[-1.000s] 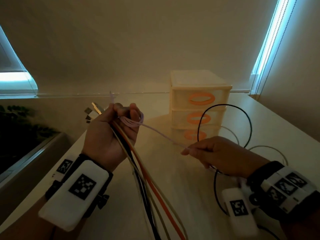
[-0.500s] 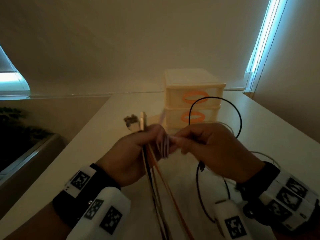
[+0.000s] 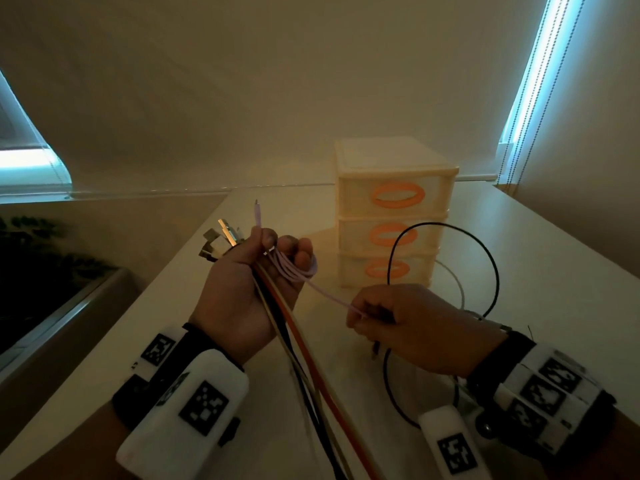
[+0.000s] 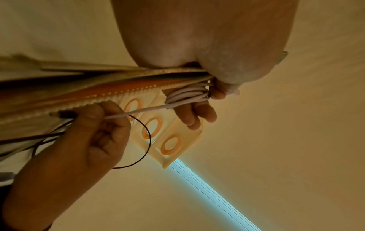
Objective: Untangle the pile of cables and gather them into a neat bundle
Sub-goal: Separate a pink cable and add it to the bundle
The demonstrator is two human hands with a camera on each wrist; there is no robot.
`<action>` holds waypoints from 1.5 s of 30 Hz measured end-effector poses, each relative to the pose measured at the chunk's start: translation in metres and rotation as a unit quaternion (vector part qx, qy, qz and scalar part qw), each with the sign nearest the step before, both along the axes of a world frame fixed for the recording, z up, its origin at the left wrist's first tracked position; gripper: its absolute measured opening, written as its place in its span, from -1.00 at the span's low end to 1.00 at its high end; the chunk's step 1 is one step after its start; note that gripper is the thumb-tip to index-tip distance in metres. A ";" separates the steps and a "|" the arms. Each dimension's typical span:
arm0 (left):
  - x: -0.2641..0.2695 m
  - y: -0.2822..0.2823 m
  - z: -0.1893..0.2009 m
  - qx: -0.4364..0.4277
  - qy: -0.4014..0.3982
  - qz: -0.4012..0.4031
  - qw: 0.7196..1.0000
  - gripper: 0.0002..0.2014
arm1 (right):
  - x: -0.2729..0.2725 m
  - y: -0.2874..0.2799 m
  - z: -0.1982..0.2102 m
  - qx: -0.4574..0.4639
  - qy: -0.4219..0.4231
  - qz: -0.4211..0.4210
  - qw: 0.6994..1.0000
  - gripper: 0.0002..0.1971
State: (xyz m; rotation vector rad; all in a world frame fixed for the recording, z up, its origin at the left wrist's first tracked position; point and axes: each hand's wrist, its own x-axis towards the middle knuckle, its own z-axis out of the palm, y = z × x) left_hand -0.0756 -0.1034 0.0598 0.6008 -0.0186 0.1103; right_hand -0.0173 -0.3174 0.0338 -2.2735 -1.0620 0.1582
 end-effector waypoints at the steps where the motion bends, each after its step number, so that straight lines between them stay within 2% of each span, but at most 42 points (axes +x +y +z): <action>1: 0.000 0.001 0.000 -0.002 -0.004 -0.004 1.000 -0.59 | 0.003 -0.001 0.000 0.008 -0.001 -0.015 1.000 -0.91; 4: 0.001 0.003 0.000 0.013 -0.011 -0.009 1.000 -0.61 | 0.008 -0.005 0.003 0.051 0.009 -0.011 0.999 -0.87; 7: 0.000 0.003 0.001 0.014 -0.020 -0.013 1.000 -0.61 | 0.012 -0.014 0.012 0.011 0.085 0.057 0.995 -0.90; 9: 0.000 0.004 0.003 0.016 -0.023 -0.010 1.000 -0.62 | 0.021 -0.022 0.014 0.004 0.111 0.041 0.993 -0.90; 11: 0.000 0.004 0.003 0.022 -0.026 -0.004 0.999 -0.62 | 0.030 -0.026 0.009 0.043 0.054 -0.036 0.997 -0.88; 13: 0.000 0.004 0.004 0.025 -0.028 0.004 0.999 -0.62 | 0.031 -0.023 0.005 0.079 -0.045 -0.089 0.992 -0.90; 15: 0.001 0.008 0.005 0.018 -0.034 0.016 0.999 -0.62 | 0.028 -0.017 0.003 0.083 -0.135 -0.068 0.985 -0.94; 16: 0.001 0.011 0.007 0.009 -0.040 0.024 0.999 -0.61 | 0.028 -0.016 0.003 0.083 -0.144 -0.044 0.985 -0.94; 18: 0.001 0.019 0.012 -0.007 -0.052 0.035 0.998 -0.61 | 0.027 -0.018 0.004 0.057 -0.095 -0.019 0.994 -0.94; 20: 0.001 0.023 0.013 -0.009 -0.054 0.039 0.998 -0.62 | 0.030 -0.021 0.003 0.016 -0.075 -0.048 0.996 -0.96; 24: 0.002 0.016 0.007 0.004 -0.041 0.021 0.999 -0.63 | 0.038 -0.026 0.003 0.013 -0.171 -0.123 0.978 -0.97; 26: 0.001 0.016 0.010 0.000 -0.047 0.024 0.999 -0.63 | 0.036 -0.027 0.003 0.010 -0.185 -0.093 0.978 -0.93; 28: -0.001 0.025 0.017 -0.012 -0.058 0.049 0.997 -0.63 | 0.030 -0.027 0.004 -0.013 -0.120 -0.044 0.992 -0.83; 30: -0.001 0.034 0.021 -0.021 -0.065 0.071 0.995 -0.65 | 0.026 -0.026 0.008 -0.059 -0.062 -0.044 0.995 -0.78; 36: -0.001 0.035 0.019 -0.016 -0.062 0.081 0.995 -0.63 | 0.036 -0.038 0.010 -0.101 -0.093 -0.161 0.977 -0.86; 41: -0.001 0.045 0.023 -0.024 -0.065 0.118 0.991 -0.63 | 0.042 -0.049 0.006 -0.151 -0.065 -0.162 0.973 -0.83; 43: 0.002 0.036 0.017 -0.015 -0.047 0.110 0.993 -0.62 | 0.037 -0.045 0.007 -0.141 -0.091 -0.129 0.977 -0.77; 45: 0.004 0.021 0.012 0.003 -0.041 0.089 0.995 -0.63 | 0.024 -0.034 0.013 -0.036 -0.120 -0.073 0.989 -0.62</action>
